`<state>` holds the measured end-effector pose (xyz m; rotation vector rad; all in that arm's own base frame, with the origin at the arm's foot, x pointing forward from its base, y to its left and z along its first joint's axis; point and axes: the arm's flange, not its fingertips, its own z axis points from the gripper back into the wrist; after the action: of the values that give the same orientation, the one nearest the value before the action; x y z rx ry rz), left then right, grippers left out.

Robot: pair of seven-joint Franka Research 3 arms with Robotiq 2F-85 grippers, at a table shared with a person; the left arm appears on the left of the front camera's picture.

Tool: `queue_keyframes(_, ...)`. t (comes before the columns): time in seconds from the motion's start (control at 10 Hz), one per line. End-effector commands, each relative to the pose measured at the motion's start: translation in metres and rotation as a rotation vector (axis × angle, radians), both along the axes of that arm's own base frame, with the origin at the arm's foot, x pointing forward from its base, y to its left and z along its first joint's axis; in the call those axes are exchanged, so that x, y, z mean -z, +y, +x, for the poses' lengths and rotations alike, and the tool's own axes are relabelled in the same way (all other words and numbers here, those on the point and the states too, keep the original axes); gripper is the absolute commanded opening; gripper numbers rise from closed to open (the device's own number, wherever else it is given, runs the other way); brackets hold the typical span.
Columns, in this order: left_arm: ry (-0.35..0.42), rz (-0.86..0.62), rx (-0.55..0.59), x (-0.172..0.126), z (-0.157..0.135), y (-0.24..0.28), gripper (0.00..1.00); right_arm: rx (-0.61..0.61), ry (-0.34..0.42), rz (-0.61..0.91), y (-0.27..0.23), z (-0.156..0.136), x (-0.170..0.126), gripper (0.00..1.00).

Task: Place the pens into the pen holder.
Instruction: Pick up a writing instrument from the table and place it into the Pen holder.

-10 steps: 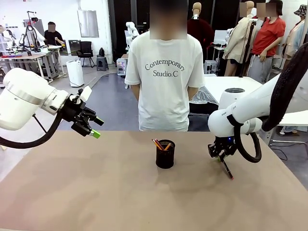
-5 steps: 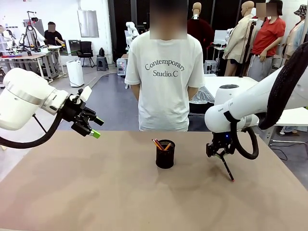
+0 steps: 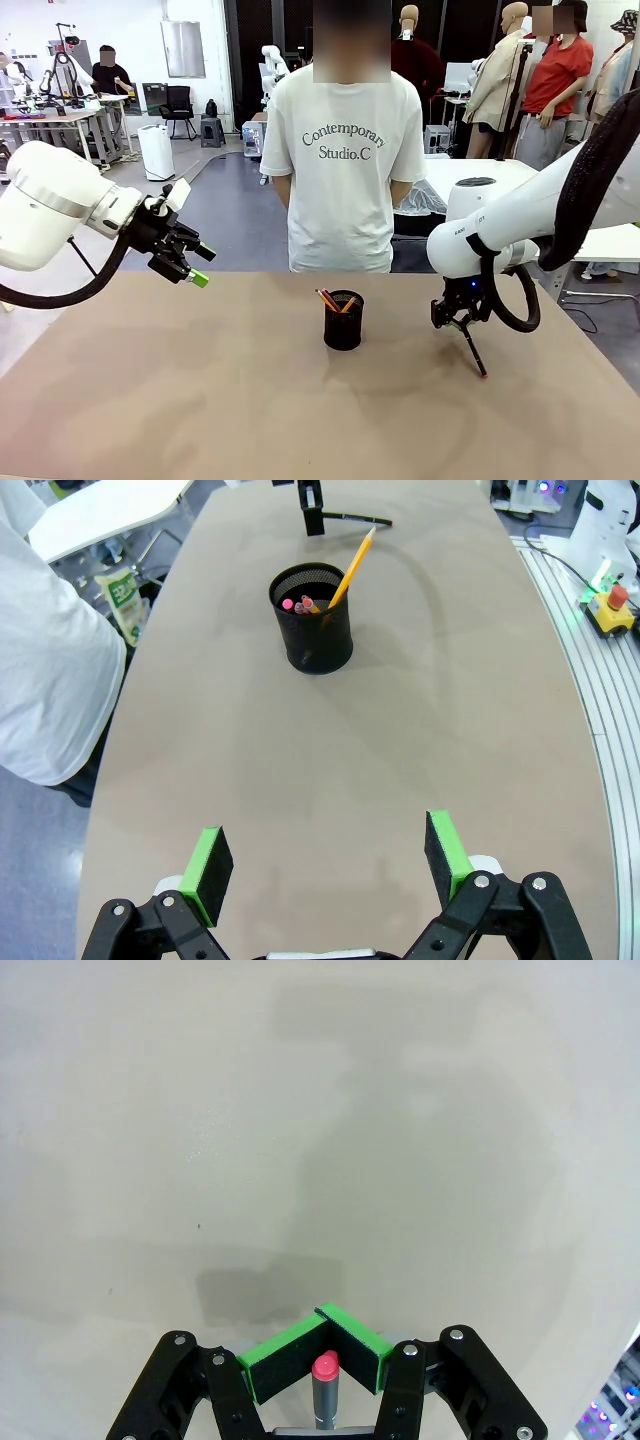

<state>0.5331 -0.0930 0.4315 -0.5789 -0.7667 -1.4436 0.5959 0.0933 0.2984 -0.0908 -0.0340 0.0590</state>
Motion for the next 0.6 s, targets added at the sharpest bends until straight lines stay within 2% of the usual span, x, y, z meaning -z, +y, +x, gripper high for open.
queue_keyframes(0.0, 0.008, -0.007, -0.001, -0.0030, -0.0015, 0.0014, 1.00, 0.016, 0.004, 0.014, 0.0001, 0.0010, -0.0016, 0.00)
queue_keyframes(0.2, 0.008, -0.007, -0.001, -0.0030, -0.0015, 0.0014, 1.00, -0.007, 0.019, 0.029, 0.0011, -0.0011, -0.0001, 0.00)
queue_keyframes(0.5, 0.008, -0.007, -0.001, -0.0030, -0.0015, 0.0014, 1.00, 0.000, 0.002, 0.011, 0.0028, -0.0014, -0.0013, 0.00)
